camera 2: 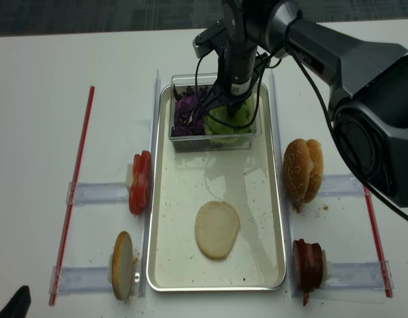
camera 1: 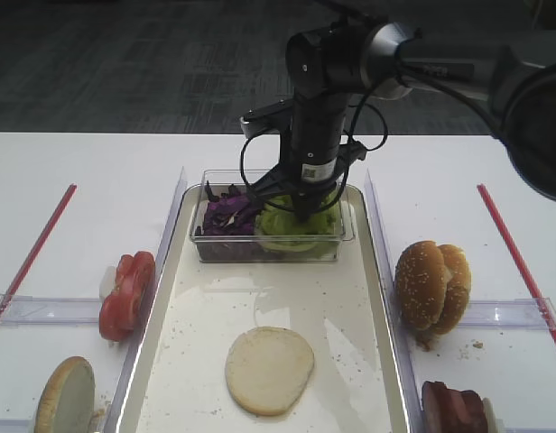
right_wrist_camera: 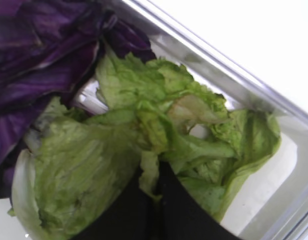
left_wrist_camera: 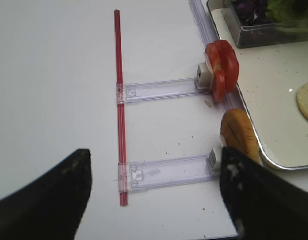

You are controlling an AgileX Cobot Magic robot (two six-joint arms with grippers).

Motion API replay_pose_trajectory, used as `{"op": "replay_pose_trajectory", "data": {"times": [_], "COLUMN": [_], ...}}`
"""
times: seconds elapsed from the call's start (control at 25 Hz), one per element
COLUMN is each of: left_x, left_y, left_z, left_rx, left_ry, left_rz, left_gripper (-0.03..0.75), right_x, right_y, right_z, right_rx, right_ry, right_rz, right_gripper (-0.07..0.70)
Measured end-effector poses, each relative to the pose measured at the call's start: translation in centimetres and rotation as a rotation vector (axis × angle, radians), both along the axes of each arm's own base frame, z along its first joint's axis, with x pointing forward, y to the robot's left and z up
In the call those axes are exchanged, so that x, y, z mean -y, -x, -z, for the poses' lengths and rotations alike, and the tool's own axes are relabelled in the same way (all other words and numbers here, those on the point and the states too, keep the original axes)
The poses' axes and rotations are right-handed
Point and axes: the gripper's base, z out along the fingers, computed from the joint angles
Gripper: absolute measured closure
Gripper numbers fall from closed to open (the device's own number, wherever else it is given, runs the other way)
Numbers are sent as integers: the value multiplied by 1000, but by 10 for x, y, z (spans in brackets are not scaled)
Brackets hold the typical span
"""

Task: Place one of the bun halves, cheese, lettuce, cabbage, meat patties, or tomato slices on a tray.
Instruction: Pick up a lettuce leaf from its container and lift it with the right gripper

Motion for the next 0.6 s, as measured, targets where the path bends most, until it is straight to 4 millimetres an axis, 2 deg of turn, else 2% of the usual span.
{"op": "replay_pose_trajectory", "data": {"times": [0.2, 0.6], "left_x": [0, 0], "left_y": [0, 0], "left_z": [0, 0], "left_rx": [0, 0], "left_ry": [0, 0], "left_rz": [0, 0], "left_gripper": [223, 223], "right_x": [0, -2], "right_y": [0, -4], "right_z": [-3, -33], "right_rx": [0, 5], "right_ry": [0, -2], "right_rz": [-1, -7], "right_gripper": [589, 589]}}
